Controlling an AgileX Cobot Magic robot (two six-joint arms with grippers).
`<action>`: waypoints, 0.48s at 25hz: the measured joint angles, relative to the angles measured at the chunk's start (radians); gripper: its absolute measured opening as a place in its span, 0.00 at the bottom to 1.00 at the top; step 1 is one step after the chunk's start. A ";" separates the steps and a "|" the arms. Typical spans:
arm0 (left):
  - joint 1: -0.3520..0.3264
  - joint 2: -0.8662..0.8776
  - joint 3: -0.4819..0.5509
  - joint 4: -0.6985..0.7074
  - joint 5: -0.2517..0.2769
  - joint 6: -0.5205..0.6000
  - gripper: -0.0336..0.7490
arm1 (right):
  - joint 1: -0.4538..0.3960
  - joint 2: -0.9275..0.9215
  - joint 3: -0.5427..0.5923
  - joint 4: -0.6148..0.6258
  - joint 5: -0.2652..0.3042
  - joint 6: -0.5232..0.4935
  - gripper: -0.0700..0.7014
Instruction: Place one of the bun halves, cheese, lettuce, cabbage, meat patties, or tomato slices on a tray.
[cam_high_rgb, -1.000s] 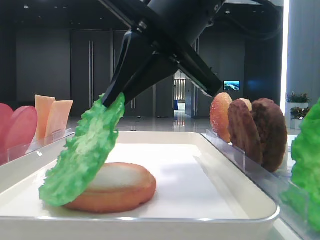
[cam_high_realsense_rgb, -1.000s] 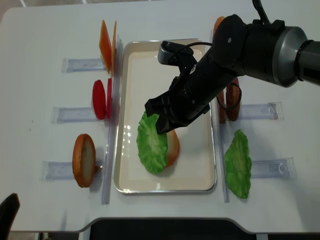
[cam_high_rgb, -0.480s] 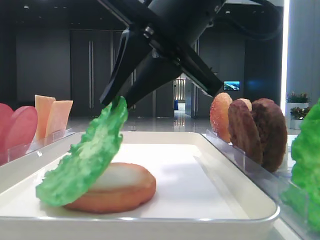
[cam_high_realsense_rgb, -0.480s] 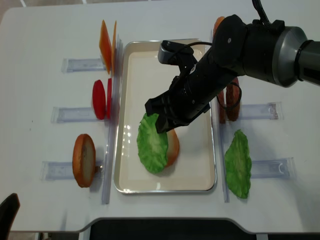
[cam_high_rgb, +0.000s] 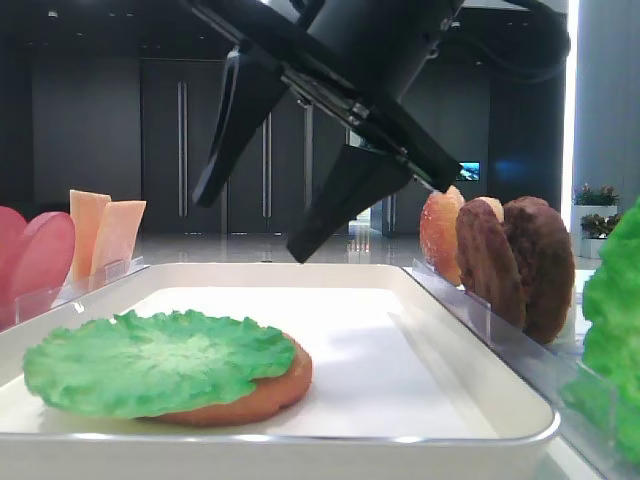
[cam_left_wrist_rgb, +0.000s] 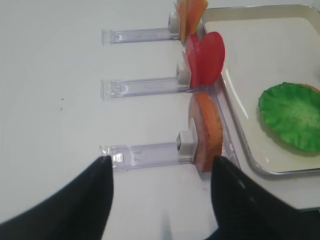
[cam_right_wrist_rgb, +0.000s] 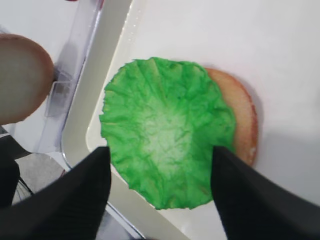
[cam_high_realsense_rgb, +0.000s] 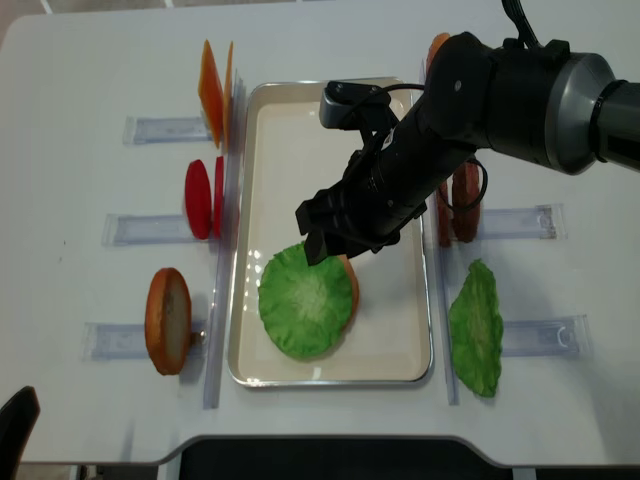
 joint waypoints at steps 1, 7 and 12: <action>0.000 0.000 0.000 0.000 0.000 0.000 0.64 | 0.000 -0.002 0.000 -0.026 -0.001 0.020 0.65; 0.000 0.000 0.000 0.000 0.000 0.000 0.64 | 0.000 -0.028 -0.007 -0.259 0.005 0.205 0.66; 0.000 0.000 0.000 0.000 0.000 0.000 0.64 | 0.000 -0.056 -0.054 -0.451 0.075 0.355 0.66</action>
